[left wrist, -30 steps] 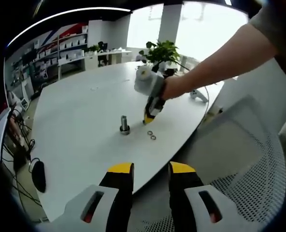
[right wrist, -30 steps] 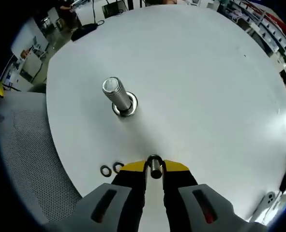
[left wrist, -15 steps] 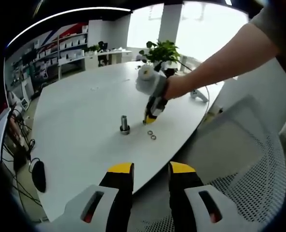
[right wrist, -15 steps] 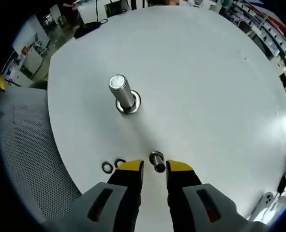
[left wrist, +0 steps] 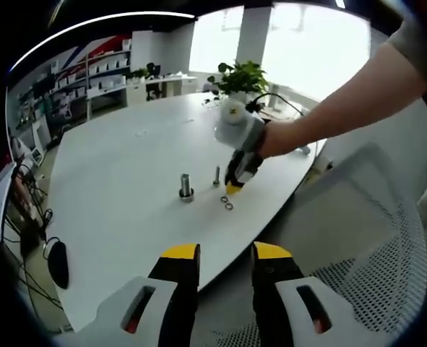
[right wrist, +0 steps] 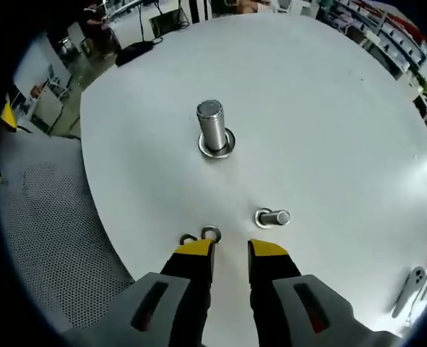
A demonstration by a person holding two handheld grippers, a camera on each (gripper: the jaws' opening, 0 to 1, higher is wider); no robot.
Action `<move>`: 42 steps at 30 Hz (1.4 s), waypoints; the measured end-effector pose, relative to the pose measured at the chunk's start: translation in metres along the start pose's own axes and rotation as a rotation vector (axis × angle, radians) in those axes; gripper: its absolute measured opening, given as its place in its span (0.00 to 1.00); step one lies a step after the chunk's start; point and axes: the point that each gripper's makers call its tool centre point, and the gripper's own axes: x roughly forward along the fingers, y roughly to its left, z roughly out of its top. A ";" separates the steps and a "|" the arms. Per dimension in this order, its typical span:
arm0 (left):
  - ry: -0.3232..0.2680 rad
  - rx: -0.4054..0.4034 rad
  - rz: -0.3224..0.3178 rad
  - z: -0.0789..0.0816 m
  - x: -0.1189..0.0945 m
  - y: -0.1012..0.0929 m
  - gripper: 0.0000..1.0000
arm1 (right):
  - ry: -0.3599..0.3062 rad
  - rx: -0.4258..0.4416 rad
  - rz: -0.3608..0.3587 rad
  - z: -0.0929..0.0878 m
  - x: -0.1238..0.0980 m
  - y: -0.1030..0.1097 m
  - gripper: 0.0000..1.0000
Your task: Place the washer onto the threaded stud by aligning its center hole with the stud, sliding it down to the base, and recovering from edge contact or off-axis alignment until the washer reaches the visible bottom stop.
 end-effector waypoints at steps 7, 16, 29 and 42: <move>-0.002 -0.002 0.005 0.000 0.000 0.001 0.26 | -0.015 0.000 0.016 0.007 0.006 0.011 0.21; -0.006 -0.003 0.008 0.001 -0.001 0.001 0.26 | 0.019 -0.053 -0.005 0.008 0.012 0.008 0.19; 0.001 -0.004 0.008 0.000 0.000 0.002 0.26 | 0.084 -0.185 0.018 0.005 0.012 0.006 0.16; 0.002 -0.011 0.009 0.000 0.001 0.002 0.25 | 0.235 -0.238 0.017 0.005 0.013 0.005 0.15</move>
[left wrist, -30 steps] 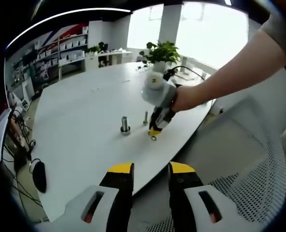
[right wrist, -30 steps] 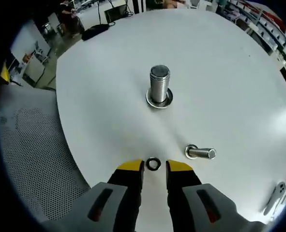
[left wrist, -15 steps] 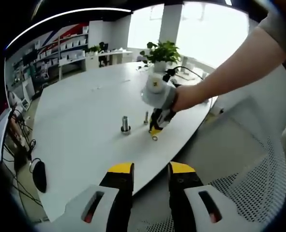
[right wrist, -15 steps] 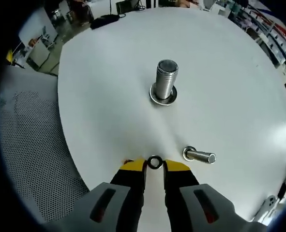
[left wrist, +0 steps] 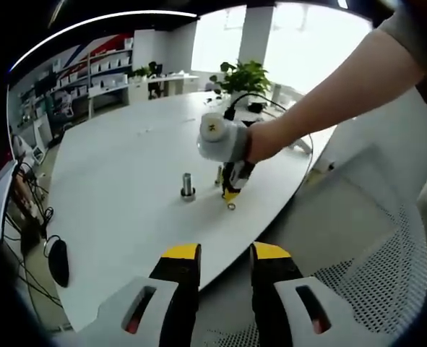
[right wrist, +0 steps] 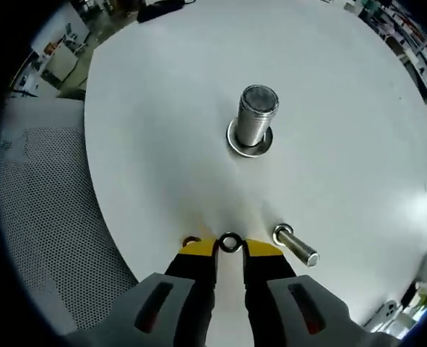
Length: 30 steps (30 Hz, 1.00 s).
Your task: Place the washer onto the threaded stud by aligning its center hole with the stud, sliding it down to the base, and recovering from edge contact or off-axis alignment until the washer reaches the visible bottom stop.
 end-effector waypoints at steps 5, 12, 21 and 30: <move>0.004 0.002 -0.004 -0.001 0.000 -0.001 0.25 | 0.067 0.050 -0.018 0.001 0.002 0.001 0.16; -0.001 0.003 -0.002 0.000 0.000 -0.001 0.25 | -0.026 0.116 -0.008 -0.001 0.000 -0.001 0.15; -0.001 0.005 -0.003 0.000 -0.001 -0.001 0.25 | -0.212 0.147 -0.036 -0.001 -0.003 0.001 0.15; -0.010 0.007 -0.007 0.001 -0.001 -0.002 0.25 | -0.243 0.174 -0.081 -0.001 -0.003 0.001 0.14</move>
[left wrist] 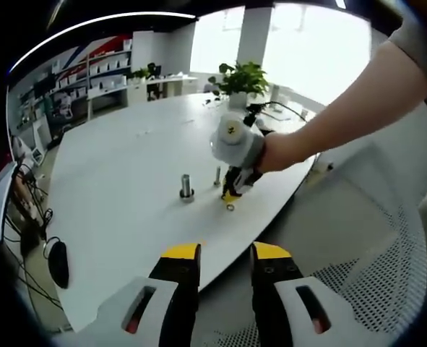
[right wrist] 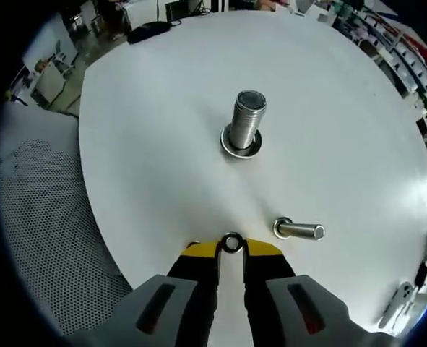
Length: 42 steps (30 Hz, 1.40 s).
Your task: Place the washer onto the threaded stud by aligning its center hole with the stud, sliding it down to the base, and recovering from edge contact or off-axis alignment until the washer reaches the visible bottom stop.
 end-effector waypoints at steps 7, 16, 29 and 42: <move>-0.002 -0.001 0.004 0.000 0.000 0.001 0.25 | 0.011 0.025 0.015 -0.005 0.000 -0.001 0.14; -0.003 0.001 0.001 0.001 0.000 0.000 0.25 | -0.032 0.137 0.020 -0.004 -0.020 -0.008 0.14; 0.012 -0.004 0.004 -0.002 0.001 0.001 0.25 | -0.146 0.155 -0.050 0.014 -0.055 -0.041 0.14; 0.007 -0.006 0.015 -0.002 0.000 0.003 0.26 | -0.194 0.104 -0.090 0.028 -0.056 -0.044 0.14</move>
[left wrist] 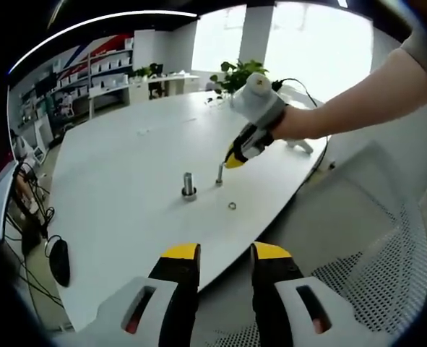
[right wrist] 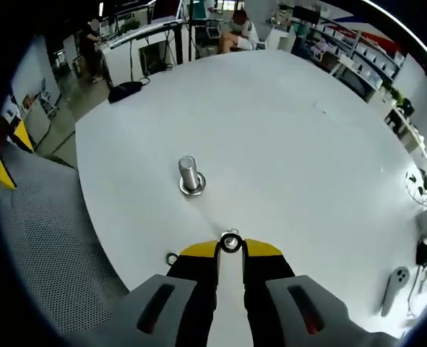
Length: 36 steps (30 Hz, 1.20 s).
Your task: Place the washer onto the threaded stud by aligning its center hole with the stud, sliding it down to the base, and recovering from edge contact or off-axis alignment until the washer reaches the visible bottom stop.
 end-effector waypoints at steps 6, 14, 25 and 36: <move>-0.006 -0.002 0.008 0.001 -0.001 0.001 0.26 | 0.024 -0.026 -0.005 0.004 0.007 -0.003 0.14; -0.010 -0.002 0.010 0.001 -0.001 0.002 0.26 | 0.057 -0.049 0.009 0.001 0.015 -0.002 0.14; -0.010 -0.002 0.008 0.001 -0.001 0.001 0.26 | 0.131 -0.041 0.044 -0.015 0.040 0.001 0.14; -0.020 -0.003 0.013 0.003 -0.002 0.003 0.26 | 0.192 -0.054 0.042 -0.032 0.049 0.004 0.15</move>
